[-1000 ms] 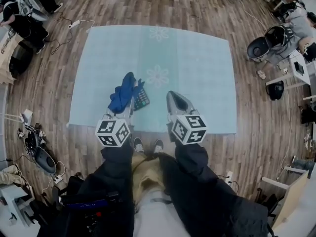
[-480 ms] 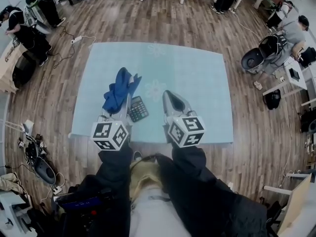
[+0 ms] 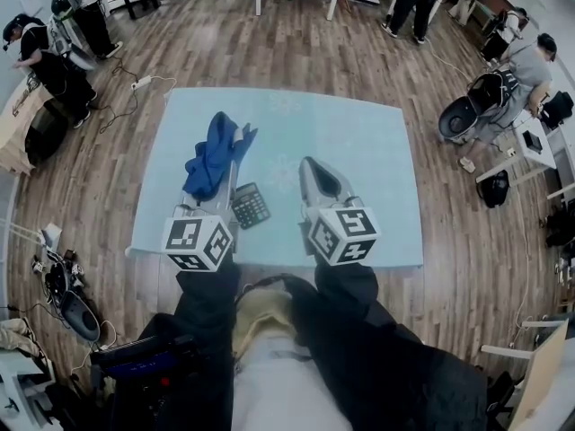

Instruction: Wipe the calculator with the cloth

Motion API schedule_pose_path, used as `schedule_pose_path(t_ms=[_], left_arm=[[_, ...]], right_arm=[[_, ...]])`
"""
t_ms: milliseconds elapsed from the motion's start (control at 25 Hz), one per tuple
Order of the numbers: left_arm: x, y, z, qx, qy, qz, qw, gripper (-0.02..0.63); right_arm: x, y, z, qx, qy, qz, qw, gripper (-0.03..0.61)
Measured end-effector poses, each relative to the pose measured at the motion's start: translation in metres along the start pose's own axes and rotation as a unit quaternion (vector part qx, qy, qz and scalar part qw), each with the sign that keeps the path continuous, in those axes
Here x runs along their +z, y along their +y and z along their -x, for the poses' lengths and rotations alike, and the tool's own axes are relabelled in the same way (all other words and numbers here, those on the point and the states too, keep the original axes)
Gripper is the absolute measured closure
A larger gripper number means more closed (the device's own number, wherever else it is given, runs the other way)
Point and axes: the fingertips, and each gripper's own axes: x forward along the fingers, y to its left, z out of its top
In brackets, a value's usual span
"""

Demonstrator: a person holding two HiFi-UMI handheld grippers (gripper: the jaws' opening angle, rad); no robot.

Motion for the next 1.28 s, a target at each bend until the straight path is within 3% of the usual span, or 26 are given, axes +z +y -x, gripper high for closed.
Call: schedule_pose_path(t_ms=[680,1280], left_arm=[[0.008,-0.003,0.001,-0.002,-0.020,-0.034,0.9992,0.546],[0.011,-0.002,-0.004,-0.002,-0.020,-0.042,0.9989,0.546]], right_arm=[[0.022,0.001,0.003,-0.013,-0.057,0.019,0.998,0.581],[0.027,0.004,0.001,-0.011,-0.059,0.043,0.997,0.583]])
